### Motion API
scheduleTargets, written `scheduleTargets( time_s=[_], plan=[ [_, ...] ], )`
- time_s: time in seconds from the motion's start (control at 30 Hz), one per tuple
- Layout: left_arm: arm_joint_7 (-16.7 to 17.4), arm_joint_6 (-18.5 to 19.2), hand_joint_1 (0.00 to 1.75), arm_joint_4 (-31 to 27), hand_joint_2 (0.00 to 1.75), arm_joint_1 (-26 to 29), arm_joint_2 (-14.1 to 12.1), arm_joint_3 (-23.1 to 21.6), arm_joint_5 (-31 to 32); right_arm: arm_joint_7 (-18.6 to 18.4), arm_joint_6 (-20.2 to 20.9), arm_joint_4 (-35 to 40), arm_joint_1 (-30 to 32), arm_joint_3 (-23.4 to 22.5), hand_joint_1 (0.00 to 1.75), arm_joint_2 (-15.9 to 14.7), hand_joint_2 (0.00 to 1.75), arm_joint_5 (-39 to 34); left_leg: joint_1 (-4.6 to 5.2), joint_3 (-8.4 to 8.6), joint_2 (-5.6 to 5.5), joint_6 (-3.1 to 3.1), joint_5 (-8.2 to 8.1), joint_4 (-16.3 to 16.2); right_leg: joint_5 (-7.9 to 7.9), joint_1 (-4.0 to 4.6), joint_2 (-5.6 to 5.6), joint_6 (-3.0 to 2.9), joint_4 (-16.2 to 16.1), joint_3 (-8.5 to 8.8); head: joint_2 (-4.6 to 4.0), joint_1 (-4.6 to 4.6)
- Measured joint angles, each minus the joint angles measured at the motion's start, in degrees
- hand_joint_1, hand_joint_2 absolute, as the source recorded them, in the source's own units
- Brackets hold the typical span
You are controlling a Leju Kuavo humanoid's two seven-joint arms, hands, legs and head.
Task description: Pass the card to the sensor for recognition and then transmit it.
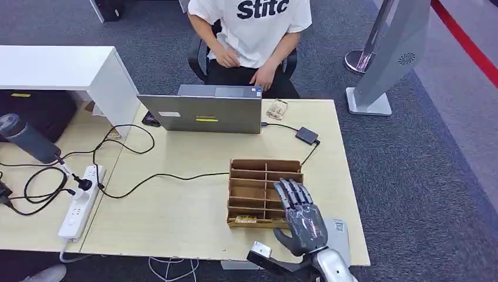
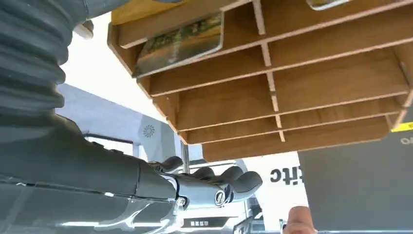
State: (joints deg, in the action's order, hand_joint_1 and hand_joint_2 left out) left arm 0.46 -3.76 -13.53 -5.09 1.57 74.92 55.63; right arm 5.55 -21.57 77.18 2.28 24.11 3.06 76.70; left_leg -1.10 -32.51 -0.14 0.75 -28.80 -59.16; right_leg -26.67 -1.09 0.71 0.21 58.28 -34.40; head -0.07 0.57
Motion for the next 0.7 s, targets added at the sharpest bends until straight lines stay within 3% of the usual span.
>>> scheduleTargets(
  time_s=[0.7],
  plan=[
    [0.00,0.02,0.00,0.00,1.75,0.00,-0.17,0.00,0.28,-0.15,-1.36,-1.71,0.12,-1.09,0.00,-0.57,1.75,0.59,0.00,0.00,0.00,0.00,0.00,0.00,0.00,0.00,0.00,0.00,0.00,0.00,0.00,0.00]
  ],
)
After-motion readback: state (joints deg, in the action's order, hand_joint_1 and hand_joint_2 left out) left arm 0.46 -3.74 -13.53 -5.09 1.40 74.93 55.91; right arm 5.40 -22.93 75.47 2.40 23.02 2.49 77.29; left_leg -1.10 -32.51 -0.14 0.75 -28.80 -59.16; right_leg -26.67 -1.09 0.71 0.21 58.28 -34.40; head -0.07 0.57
